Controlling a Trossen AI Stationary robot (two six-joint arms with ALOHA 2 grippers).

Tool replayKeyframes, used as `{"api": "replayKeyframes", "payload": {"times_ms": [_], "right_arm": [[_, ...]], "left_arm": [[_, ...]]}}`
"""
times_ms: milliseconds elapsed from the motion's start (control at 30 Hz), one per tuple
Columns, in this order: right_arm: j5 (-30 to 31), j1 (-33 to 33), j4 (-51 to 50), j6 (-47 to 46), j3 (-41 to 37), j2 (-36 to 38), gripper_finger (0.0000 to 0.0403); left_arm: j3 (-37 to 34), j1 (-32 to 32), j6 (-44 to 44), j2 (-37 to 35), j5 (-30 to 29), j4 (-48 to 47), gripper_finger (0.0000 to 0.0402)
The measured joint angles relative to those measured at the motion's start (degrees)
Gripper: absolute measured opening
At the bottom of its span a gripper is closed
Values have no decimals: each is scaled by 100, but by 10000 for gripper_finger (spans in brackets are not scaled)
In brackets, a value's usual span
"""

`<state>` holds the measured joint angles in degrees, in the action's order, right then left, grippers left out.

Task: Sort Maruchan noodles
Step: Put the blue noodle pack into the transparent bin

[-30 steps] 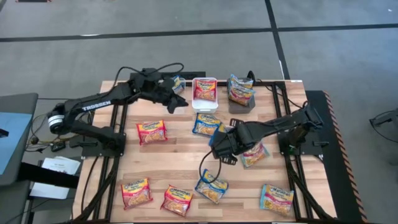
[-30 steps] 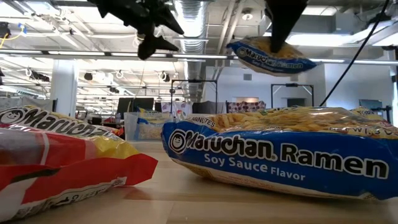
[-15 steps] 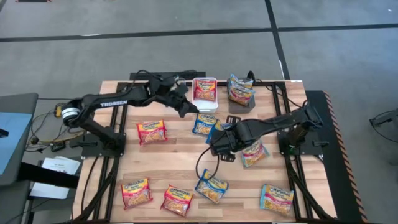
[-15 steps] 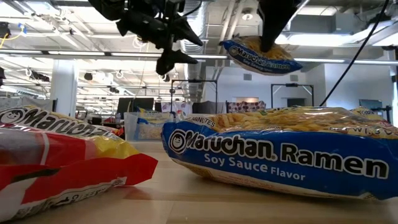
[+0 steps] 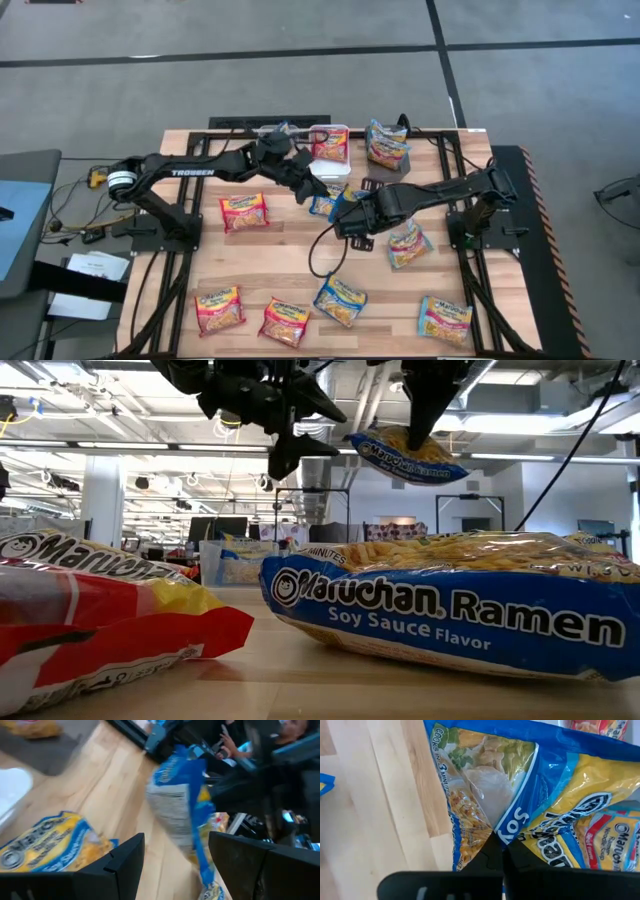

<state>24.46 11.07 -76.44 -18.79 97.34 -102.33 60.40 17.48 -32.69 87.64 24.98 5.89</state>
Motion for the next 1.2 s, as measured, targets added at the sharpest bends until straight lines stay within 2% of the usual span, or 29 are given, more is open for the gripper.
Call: {"api": "replayKeyframes", "payload": {"times_ms": [1200], "right_arm": [[93, 2, 844, 129, 0, -1, 5]], "left_arm": [[-7, -324, -97, 255, 224, 177, 210]]}}
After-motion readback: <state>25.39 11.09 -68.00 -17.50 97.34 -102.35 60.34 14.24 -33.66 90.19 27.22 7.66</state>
